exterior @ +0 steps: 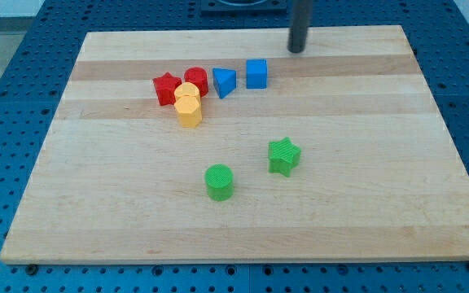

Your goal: Place the cube diagonal to green star

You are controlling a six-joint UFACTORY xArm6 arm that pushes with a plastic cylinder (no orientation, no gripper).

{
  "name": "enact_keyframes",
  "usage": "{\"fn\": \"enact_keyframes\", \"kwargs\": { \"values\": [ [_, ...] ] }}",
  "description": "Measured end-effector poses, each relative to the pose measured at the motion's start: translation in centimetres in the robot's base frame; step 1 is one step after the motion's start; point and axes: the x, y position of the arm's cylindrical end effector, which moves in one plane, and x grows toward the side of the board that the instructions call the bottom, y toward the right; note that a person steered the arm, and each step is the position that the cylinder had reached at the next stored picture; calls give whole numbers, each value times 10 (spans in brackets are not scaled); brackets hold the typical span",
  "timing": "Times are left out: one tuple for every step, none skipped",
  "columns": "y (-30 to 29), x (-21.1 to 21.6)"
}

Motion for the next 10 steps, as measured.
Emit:
{"fn": "enact_keyframes", "kwargs": {
  "values": [
    [-64,7],
    [-78,23],
    [-73,32],
    [-54,32],
    [-53,34],
    [-55,47],
    [-68,93],
    [-80,142],
    [-88,182],
    [-87,189]
  ]
}}
